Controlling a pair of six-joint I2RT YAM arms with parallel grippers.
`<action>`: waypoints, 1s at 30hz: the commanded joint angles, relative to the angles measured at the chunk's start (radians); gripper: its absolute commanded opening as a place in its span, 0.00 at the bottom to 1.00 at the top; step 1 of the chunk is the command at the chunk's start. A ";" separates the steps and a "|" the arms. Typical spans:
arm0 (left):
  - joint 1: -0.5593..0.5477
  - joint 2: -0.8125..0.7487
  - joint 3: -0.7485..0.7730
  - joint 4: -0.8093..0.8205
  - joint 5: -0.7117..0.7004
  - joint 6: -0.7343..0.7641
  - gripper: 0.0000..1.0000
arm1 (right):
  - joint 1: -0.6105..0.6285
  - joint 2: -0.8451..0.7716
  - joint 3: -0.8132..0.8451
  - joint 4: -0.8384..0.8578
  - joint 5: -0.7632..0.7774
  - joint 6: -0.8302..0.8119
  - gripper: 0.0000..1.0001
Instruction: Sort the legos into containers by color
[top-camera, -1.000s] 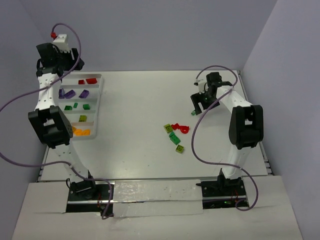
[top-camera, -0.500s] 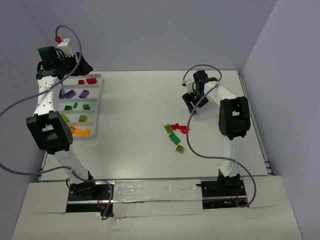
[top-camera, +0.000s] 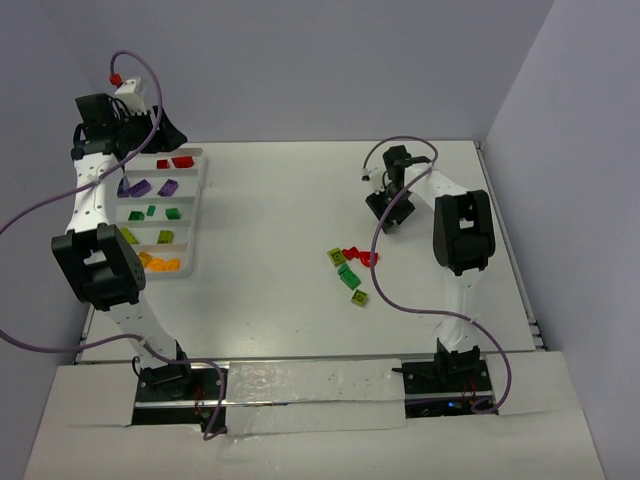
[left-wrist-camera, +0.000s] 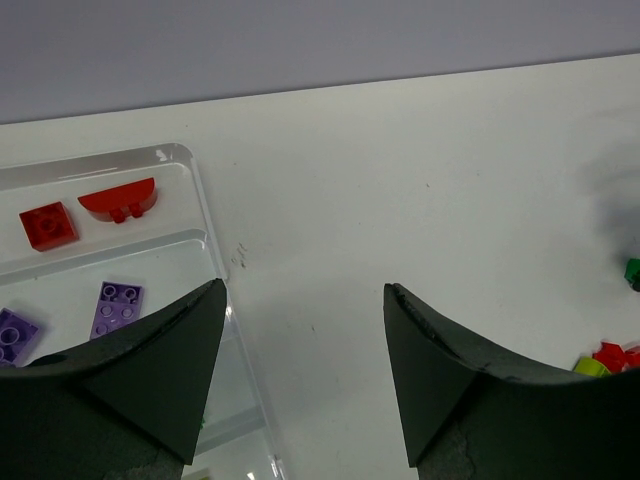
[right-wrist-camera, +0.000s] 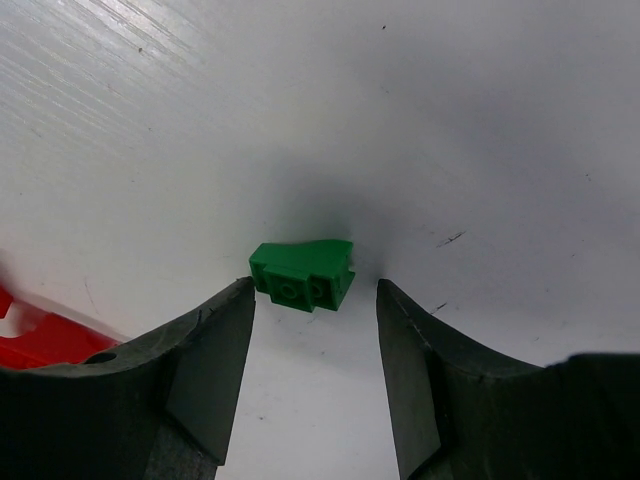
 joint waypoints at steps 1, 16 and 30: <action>-0.003 -0.053 -0.005 0.001 0.029 -0.012 0.73 | 0.010 0.006 0.029 -0.003 0.009 -0.006 0.59; -0.003 -0.049 -0.005 -0.003 0.035 -0.019 0.73 | 0.035 0.051 0.073 -0.014 -0.006 -0.003 0.59; -0.004 -0.073 -0.058 0.018 0.056 -0.033 0.73 | 0.036 -0.013 0.007 -0.023 -0.021 -0.018 0.38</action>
